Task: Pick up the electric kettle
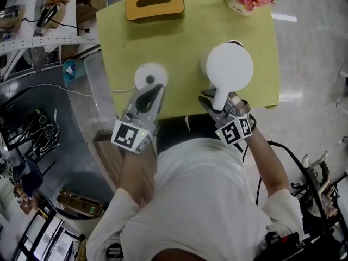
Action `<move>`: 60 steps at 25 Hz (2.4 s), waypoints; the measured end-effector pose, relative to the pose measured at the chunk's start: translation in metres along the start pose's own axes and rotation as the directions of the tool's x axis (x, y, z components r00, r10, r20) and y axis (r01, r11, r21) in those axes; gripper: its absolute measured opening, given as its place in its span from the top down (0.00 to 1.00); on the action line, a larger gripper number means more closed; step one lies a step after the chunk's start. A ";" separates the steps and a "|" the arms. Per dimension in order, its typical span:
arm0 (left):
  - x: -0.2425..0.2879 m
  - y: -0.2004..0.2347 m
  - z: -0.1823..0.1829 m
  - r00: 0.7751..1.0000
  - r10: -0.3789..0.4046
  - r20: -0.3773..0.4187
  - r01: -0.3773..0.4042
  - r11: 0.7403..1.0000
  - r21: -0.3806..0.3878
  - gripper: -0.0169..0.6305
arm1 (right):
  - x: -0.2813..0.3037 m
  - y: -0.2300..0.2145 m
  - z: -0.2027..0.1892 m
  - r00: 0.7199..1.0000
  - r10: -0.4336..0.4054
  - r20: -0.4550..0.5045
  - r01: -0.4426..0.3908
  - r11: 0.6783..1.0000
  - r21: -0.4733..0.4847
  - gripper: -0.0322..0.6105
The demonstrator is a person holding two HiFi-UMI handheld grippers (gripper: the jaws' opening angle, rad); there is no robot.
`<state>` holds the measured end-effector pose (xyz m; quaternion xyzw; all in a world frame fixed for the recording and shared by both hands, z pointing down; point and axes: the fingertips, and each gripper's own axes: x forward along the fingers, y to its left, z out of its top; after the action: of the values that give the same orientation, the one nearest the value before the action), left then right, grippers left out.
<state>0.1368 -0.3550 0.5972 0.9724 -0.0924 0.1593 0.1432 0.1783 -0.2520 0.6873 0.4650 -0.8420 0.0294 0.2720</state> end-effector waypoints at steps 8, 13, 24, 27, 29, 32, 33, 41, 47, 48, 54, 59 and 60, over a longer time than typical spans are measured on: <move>-0.013 -0.010 0.013 1.000 0.010 -0.014 -0.010 1.000 -0.012 0.97 | -0.002 0.008 -0.002 0.999 0.033 -0.040 -0.033 0.999 0.008 0.68; -0.020 -0.014 0.017 1.000 0.019 -0.016 -0.019 1.000 -0.022 0.97 | -0.012 0.000 0.000 0.999 0.001 -0.048 0.000 1.000 0.023 0.67; -0.036 -0.054 0.049 1.000 0.029 -0.008 -0.028 0.999 0.019 0.97 | -0.071 -0.005 -0.003 0.993 -0.053 -0.107 0.057 0.998 0.032 0.67; -0.050 -0.063 0.064 0.999 0.048 0.016 -0.049 0.998 0.038 0.97 | -0.089 -0.006 0.006 0.992 -0.077 -0.103 0.080 0.996 0.031 0.67; -0.058 -0.066 0.071 0.998 0.062 0.028 -0.064 0.997 0.049 0.97 | -0.097 -0.007 0.013 0.991 -0.090 -0.095 0.093 0.995 0.025 0.67; -0.067 -0.076 0.081 0.996 0.076 0.047 -0.079 0.995 0.062 0.97 | -0.110 -0.009 0.030 0.991 -0.117 -0.067 0.118 0.993 0.013 0.67; -0.070 -0.080 0.084 0.996 0.078 0.053 -0.081 0.994 0.070 0.97 | -0.114 -0.011 0.037 0.990 -0.127 -0.054 0.128 0.992 0.009 0.69; -0.092 -0.101 0.102 0.986 0.127 0.109 -0.135 0.988 0.068 0.97 | -0.138 -0.020 0.084 0.984 -0.173 0.034 0.173 0.985 0.005 0.77; -0.104 -0.107 0.095 0.981 0.151 0.123 -0.159 0.986 0.058 0.97 | -0.144 -0.018 0.087 0.984 -0.176 0.036 0.176 0.984 0.016 0.84; -0.107 -0.107 0.093 0.981 0.152 0.122 -0.160 0.986 0.056 0.97 | -0.143 -0.016 0.089 0.984 -0.177 0.034 0.176 0.984 0.014 0.84; -0.132 -0.107 0.081 0.981 0.157 0.111 -0.162 0.986 0.041 0.97 | -0.140 0.001 0.106 0.980 -0.196 0.045 0.194 0.980 0.038 0.89; -0.170 -0.115 0.073 0.981 0.140 0.131 -0.147 0.988 0.049 0.97 | -0.140 0.039 0.121 0.976 -0.216 0.041 0.214 0.976 0.036 0.96; -0.181 -0.118 0.069 0.982 0.138 0.131 -0.145 0.988 0.050 0.97 | -0.141 0.050 0.125 0.975 -0.219 0.039 0.217 0.975 0.034 0.96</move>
<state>0.0145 -0.2411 0.4444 0.9754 -0.1654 0.1093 0.0963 0.1437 -0.1536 0.5226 0.5591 -0.7910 0.0020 0.2486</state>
